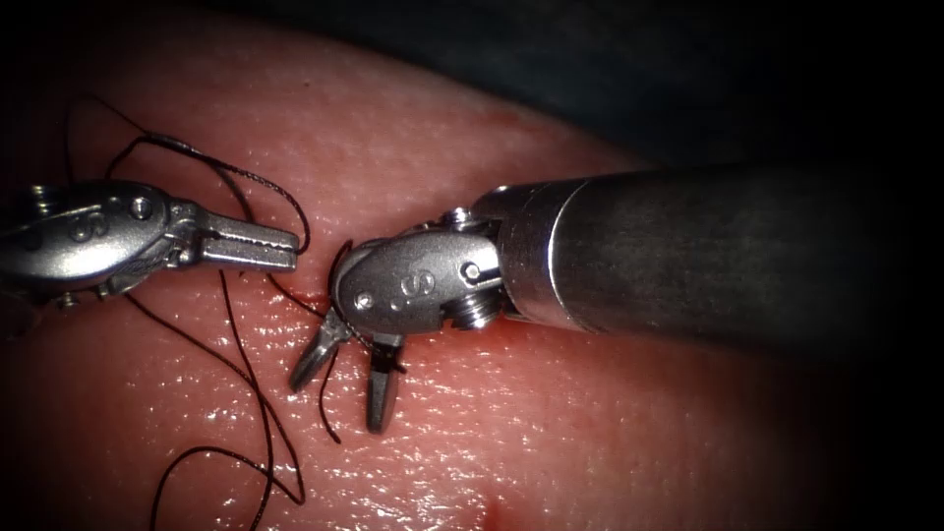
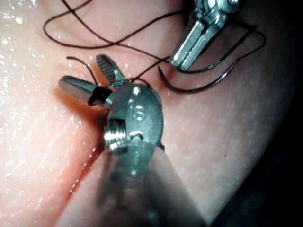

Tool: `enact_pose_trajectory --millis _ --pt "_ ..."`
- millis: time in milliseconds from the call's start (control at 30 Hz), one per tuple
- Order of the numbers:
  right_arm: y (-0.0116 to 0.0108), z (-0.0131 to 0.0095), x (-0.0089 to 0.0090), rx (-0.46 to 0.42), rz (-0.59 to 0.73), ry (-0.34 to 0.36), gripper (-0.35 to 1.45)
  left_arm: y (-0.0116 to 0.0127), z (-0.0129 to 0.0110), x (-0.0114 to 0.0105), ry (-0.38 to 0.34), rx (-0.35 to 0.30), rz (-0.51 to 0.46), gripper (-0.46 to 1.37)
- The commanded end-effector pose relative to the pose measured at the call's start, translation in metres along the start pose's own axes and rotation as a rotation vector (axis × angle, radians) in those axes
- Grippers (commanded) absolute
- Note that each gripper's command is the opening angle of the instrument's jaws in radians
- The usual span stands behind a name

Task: Wound Closure
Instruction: With the right hand, grasp the suture tail.

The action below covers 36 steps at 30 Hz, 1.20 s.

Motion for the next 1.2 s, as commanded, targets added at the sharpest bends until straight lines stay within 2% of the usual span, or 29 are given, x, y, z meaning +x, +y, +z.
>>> enact_pose_trajectory --millis 33,367,633,667,767,1200 --pt "0.0001 0.0 0.0 -0.006 -0.007 -0.001 0.8 0.0 0.0 0.0 -0.001 -0.002 0.0 -0.35" --pt "0.0 0.0017 -0.0001 -0.027 -0.014 -0.023 0.83 0.0 0.0 0.0 -0.001 -0.002 0.0 -0.35" --pt "-0.0003 0.0025 -0.0002 -0.027 -0.018 -0.036 0.77 0.0 -0.0001 0.0 -0.001 -0.003 0.0 -0.35" --pt "-0.0003 0.0024 -0.0002 -0.021 -0.017 -0.034 0.65 0.0 -0.0001 0.0 -0.001 -0.004 0.0 -0.35" --pt "-0.0003 0.0023 -0.0002 0.043 -0.015 -0.019 -0.35 0.0 -0.0002 0.0 -0.001 -0.004 0.0 -0.35" --pt "-0.0002 0.0014 -0.0001 -0.013 -0.008 0.002 -0.35 0.0 -0.0004 -0.0001 -0.001 -0.006 0.001 -0.35"
